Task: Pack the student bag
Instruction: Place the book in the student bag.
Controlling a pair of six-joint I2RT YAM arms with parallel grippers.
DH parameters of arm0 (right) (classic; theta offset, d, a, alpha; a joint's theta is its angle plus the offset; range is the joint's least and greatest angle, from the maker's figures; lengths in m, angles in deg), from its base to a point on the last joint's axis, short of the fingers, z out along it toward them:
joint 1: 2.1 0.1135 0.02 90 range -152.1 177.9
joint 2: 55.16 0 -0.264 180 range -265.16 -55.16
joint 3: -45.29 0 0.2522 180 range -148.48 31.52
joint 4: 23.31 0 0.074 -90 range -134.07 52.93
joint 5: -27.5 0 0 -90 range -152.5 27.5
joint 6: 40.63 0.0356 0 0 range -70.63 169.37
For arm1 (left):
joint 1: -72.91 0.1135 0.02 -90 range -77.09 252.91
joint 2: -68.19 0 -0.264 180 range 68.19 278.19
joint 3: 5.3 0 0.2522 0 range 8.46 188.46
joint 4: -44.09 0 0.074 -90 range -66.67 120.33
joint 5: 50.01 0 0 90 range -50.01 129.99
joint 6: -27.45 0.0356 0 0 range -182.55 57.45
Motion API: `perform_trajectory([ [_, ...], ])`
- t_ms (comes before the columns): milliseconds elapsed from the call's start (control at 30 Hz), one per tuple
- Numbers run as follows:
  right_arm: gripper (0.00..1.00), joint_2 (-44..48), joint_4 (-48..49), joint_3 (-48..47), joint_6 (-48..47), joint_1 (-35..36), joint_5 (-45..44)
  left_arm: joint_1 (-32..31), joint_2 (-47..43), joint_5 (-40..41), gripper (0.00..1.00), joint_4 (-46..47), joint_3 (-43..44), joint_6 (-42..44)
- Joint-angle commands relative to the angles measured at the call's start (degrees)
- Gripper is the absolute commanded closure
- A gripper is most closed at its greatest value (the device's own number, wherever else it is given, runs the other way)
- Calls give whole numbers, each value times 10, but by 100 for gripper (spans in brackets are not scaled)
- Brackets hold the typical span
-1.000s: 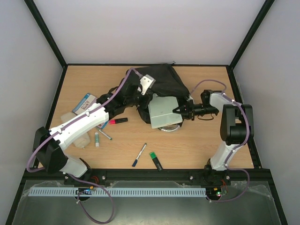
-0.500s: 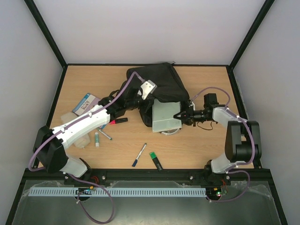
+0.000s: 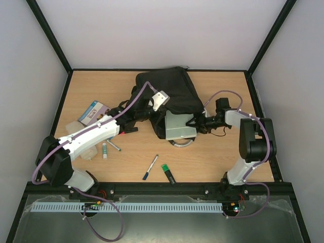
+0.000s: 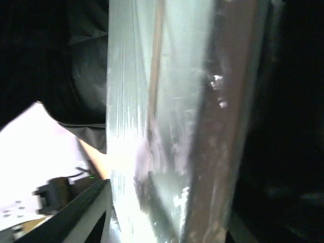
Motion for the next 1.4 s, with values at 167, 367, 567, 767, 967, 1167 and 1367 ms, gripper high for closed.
perform_trajectory([
  [167, 38, 130, -89, -4, -150, 3, -151, 1, -20, 3, 98, 60, -18, 8],
  [367, 38, 217, -115, 33, -259, 6, -206, 1, -26, 20, 98, 57, -17, 5],
  [567, 44, 297, -121, 81, -382, 26, -265, 2, -28, 34, 98, 56, -17, -4],
  [767, 56, 389, -72, 140, -467, 96, -354, 10, -28, 39, 98, 57, -15, -13],
  [967, 54, 425, 12, 197, -531, 212, -506, 21, -23, 28, 97, 52, -12, -21],
  [1167, 54, 390, 53, 198, -553, 268, -546, 25, -20, 26, 98, 48, -11, -21],
  [1367, 55, 353, 113, 209, -564, 301, -582, 27, -17, 21, 98, 47, -8, -23],
])
